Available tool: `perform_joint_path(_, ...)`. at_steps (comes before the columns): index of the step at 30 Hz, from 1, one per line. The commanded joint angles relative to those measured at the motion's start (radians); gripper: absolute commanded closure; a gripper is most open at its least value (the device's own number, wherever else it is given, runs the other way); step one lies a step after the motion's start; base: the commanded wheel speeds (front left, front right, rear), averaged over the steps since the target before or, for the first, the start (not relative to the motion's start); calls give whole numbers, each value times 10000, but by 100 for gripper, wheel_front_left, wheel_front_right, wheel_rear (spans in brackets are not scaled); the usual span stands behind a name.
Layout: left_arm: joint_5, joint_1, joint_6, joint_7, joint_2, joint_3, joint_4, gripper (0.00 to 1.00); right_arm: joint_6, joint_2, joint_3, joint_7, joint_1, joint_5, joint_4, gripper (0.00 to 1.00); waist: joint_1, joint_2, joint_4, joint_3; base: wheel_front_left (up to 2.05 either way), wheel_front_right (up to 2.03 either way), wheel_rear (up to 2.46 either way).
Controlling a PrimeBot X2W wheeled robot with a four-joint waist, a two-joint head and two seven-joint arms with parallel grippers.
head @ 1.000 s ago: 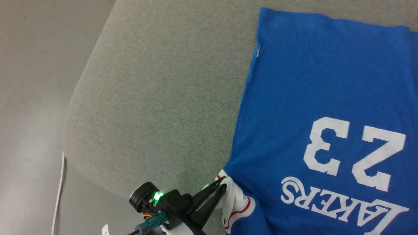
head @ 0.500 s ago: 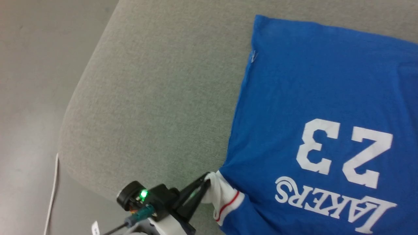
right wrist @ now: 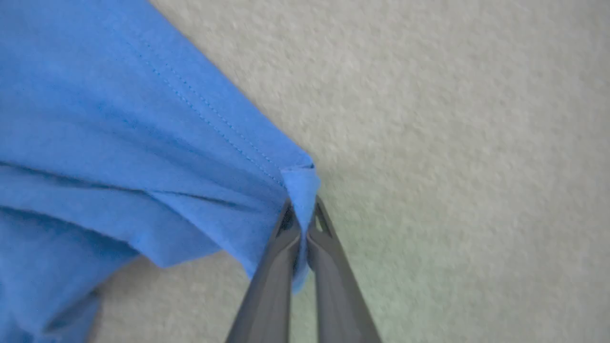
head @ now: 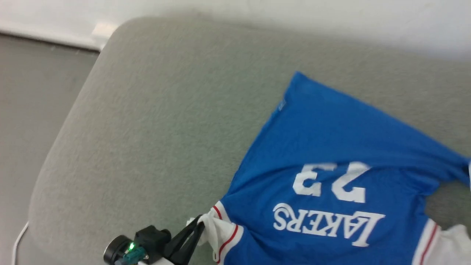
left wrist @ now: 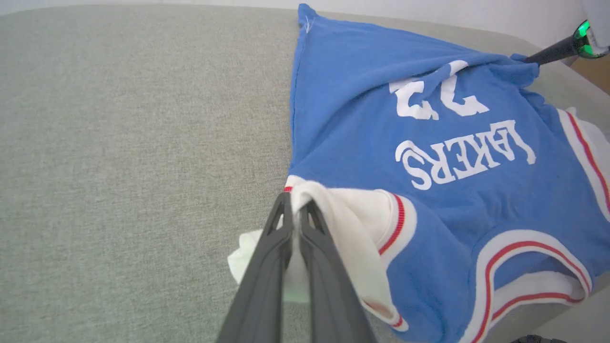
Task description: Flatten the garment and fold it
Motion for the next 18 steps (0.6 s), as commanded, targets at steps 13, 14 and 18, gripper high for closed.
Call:
perform_joint_path(13,-254,745,319,-210,-15,769,58,100,-23,-910,-2454,583,5351,426,-2387,100,2,-2,-2034,-1949,0,0,0)
perform_joint_path(14,-243,759,336,-213,-34,807,66,100,-23,-802,-2708,718,5678,369,-2588,100,2,-2,-2062,-1967,0,0,0)
perform_joint_path(18,-205,768,332,-220,-147,902,86,100,-23,-343,-3536,1396,6752,-85,-3348,100,2,-2,-2089,-1995,0,0,0)
